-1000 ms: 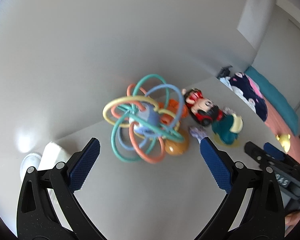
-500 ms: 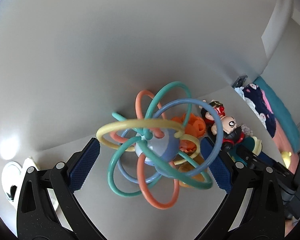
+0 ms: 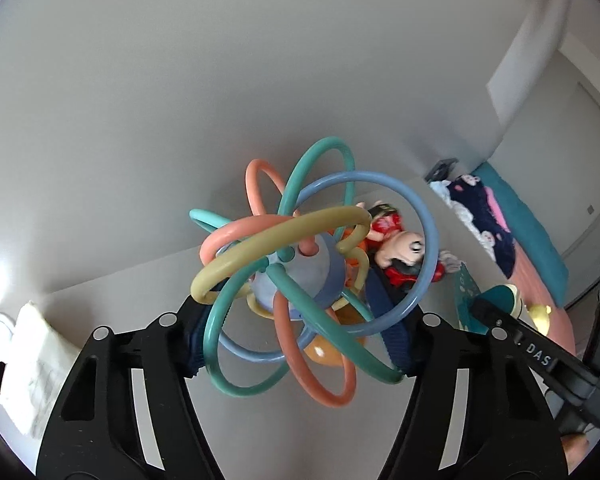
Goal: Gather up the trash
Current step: 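Grasp the ring rattle ball with the left tool while the right tool grasps the teal-and-yellow toy, then carry both toys over the black bin and open both tools to drop them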
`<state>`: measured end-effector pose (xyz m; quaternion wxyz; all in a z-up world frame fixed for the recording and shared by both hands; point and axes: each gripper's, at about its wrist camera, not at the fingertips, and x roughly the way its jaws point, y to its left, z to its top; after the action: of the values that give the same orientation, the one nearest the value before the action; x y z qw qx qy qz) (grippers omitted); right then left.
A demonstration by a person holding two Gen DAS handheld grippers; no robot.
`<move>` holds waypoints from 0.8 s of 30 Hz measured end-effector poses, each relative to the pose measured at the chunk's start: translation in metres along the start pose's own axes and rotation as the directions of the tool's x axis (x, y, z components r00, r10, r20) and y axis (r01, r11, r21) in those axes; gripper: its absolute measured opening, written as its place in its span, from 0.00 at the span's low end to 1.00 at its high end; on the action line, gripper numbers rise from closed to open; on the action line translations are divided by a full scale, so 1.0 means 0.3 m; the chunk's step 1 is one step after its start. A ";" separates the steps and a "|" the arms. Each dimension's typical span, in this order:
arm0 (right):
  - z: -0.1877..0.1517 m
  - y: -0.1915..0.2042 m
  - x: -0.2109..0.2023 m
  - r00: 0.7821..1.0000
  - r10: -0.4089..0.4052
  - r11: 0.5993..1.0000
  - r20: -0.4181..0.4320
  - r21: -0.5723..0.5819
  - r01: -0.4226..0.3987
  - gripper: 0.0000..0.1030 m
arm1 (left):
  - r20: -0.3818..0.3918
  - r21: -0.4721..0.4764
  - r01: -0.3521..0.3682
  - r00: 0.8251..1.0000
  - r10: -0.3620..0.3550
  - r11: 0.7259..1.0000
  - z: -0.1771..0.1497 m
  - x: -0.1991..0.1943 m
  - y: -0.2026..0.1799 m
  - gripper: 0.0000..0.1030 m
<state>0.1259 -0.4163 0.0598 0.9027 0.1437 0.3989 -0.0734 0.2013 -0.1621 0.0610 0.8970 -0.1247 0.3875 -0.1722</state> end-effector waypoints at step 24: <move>-0.448 -0.321 -0.781 0.980 -0.085 0.988 0.178 0.145 0.059 0.35 | 0.003 0.276 0.197 0.979 -0.206 0.941 -0.511 -0.596 -0.460 0.65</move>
<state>-0.1489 -0.4607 0.1281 0.9202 0.1843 0.3128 -0.1467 -0.0556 -0.2289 0.1245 0.8893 -0.0408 0.3309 -0.3129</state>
